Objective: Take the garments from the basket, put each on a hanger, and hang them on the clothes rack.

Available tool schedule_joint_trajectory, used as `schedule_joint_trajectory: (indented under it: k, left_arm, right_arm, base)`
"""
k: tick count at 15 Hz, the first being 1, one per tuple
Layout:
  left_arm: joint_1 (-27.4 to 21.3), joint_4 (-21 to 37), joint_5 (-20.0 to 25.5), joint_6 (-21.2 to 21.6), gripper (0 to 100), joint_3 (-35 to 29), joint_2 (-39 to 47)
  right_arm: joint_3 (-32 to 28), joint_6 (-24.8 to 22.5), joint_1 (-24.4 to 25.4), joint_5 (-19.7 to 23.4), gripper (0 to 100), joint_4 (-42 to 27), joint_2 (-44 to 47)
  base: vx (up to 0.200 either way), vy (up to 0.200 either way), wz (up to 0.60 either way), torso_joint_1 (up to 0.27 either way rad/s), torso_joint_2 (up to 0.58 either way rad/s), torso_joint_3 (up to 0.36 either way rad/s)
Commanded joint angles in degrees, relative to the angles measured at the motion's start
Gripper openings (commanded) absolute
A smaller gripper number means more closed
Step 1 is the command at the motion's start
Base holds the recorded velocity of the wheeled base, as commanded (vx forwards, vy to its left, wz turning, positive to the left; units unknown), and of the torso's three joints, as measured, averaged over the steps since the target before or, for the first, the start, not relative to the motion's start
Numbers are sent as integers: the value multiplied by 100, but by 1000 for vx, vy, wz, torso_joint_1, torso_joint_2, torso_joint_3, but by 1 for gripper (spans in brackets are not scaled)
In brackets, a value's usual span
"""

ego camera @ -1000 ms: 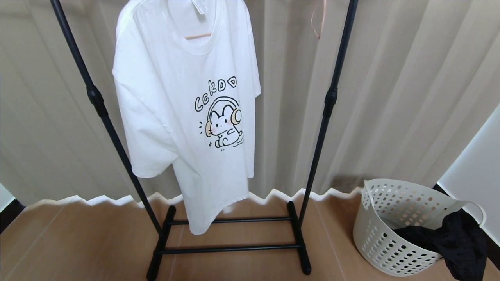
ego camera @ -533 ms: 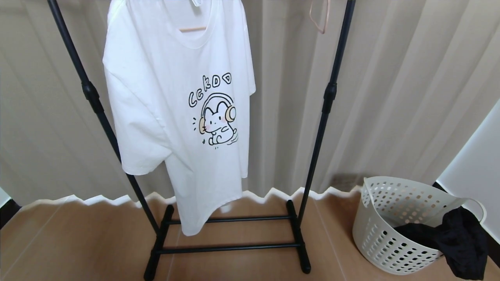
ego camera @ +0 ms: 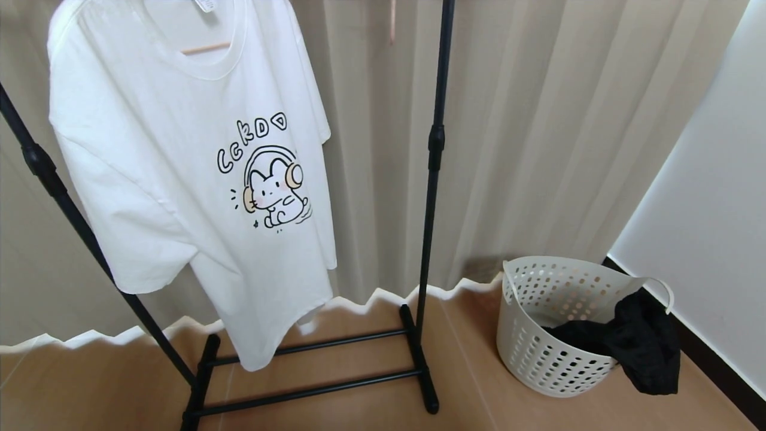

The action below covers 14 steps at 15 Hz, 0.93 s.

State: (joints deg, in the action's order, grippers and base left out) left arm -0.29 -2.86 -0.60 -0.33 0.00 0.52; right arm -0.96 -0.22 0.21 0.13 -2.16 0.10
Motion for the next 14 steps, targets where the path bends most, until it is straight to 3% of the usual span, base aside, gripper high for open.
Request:
schedule_joint_trajectory:
  k: [1,4,6,9,14]
  left_arm:
    - [-6,5,-2,-2,100,0,9]
    - [-6,-4,-11,-11,100,0,9]
    - [-6,-4,-11,-11,100,0,9]
    - [-6,-4,-11,-11,100,0,9]
    - [-6,-4,-37,-20,100,0,9]
  right_arm:
    - [0,-4,-3,4,100,5,-1]
    - [0,-4,-3,4,100,5,-1]
    - [0,-4,-3,4,100,5,-1]
    - [0,-4,-3,4,100,5,-1]
    - [0,-4,-3,-5,100,14,-1]
  base:
    - [0,-200,0,2,2,-2]
    - [0,-200,0,6,4,2]
    - [0,-200,-600,-2,2,2]
    - [0,0,-600,4,2,2]
    - [0,0,-120,0,1,0]
